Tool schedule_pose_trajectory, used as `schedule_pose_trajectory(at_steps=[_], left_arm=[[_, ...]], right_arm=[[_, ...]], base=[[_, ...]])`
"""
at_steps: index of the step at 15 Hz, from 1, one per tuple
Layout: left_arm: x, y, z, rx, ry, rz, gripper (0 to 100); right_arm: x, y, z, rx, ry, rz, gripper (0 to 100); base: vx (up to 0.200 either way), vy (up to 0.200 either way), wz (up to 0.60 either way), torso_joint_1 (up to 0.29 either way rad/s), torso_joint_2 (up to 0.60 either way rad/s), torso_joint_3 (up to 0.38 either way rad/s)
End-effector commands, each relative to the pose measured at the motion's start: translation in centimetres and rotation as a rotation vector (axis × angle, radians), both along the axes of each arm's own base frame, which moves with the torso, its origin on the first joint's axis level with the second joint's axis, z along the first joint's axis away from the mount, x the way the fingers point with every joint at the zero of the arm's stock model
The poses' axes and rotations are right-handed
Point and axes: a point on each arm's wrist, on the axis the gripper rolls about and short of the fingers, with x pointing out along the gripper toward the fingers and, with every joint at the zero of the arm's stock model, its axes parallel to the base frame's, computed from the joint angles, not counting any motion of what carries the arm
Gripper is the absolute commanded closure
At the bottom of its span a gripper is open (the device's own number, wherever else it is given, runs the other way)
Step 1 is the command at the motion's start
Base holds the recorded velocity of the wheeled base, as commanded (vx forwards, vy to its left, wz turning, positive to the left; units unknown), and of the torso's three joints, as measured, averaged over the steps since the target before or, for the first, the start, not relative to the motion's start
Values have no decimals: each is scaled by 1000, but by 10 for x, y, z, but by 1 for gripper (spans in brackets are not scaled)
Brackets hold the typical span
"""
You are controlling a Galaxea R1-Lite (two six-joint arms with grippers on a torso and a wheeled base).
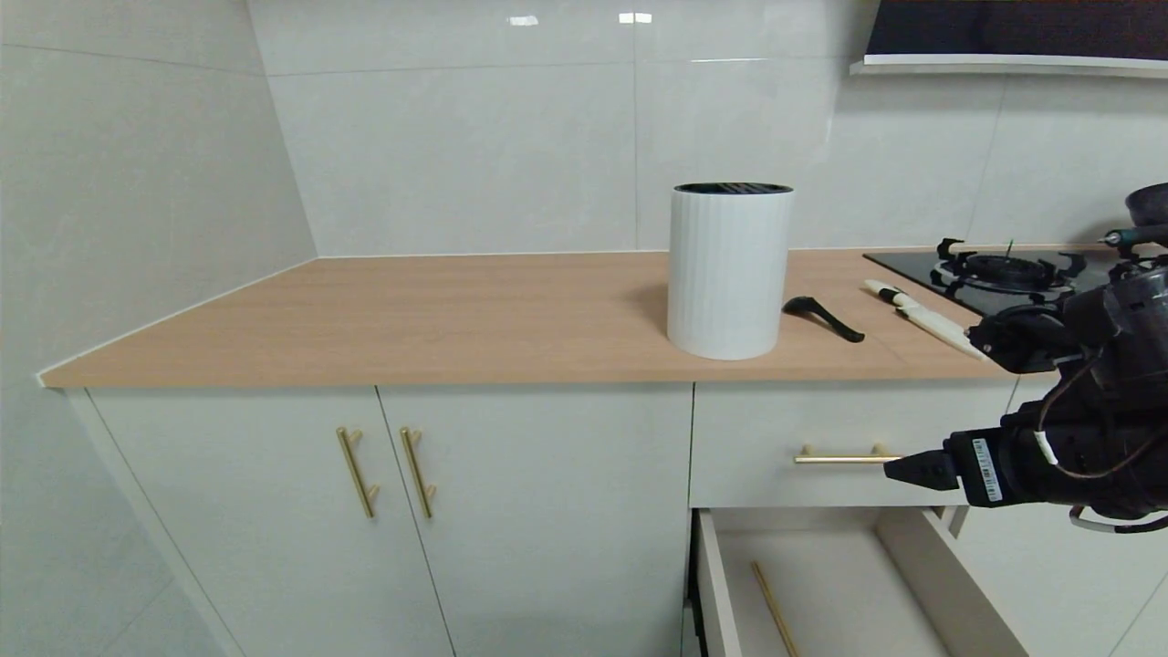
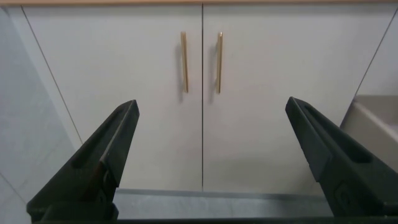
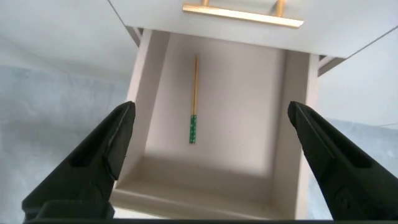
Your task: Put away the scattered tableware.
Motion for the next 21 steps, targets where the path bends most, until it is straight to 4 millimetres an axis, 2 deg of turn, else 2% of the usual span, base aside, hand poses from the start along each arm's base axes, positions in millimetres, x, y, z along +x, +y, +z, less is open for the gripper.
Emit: schedule_pose_trajectory(at_steps=[1, 10, 12, 14, 15, 16, 18, 19, 20, 21], left_arm=[[0, 0, 0, 0, 0, 1, 0], [0, 0, 0, 0, 0, 1, 0], [0, 0, 0, 0, 0, 1, 0], [0, 0, 0, 0, 0, 1, 0], [0, 0, 0, 0, 0, 1, 0], [0, 0, 0, 0, 0, 1, 0], [0, 0, 0, 0, 0, 1, 0], [0, 0, 0, 0, 0, 1, 0], [0, 0, 0, 0, 0, 1, 0], [0, 0, 0, 0, 0, 1, 0]], right_arm=[[1, 0, -2, -2, 7, 2, 0], [1, 2, -14, -32, -8, 42, 0], [13, 2, -18, -19, -75, 35, 0], [45, -11, -18, 1, -143, 1, 0], [80, -27, -17, 24, -212, 48, 0], [103, -34, -18, 28, -236, 106, 0], [139, -38, -27, 14, -251, 178, 0], [150, -37, -29, 8, -261, 187, 0], [175, -35, -33, 7, -278, 189, 0], [188, -34, -37, 7, -279, 187, 0]], base=[[0, 0, 0, 188, -481, -295], [0, 0, 0, 185, -442, -263], [0, 0, 0, 49, -102, -61], [0, 0, 0, 0, 0, 0], [0, 0, 0, 0, 0, 0], [0, 0, 0, 0, 0, 0], [0, 0, 0, 0, 0, 0], [0, 0, 0, 0, 0, 0], [0, 0, 0, 0, 0, 0], [0, 0, 0, 0, 0, 0]])
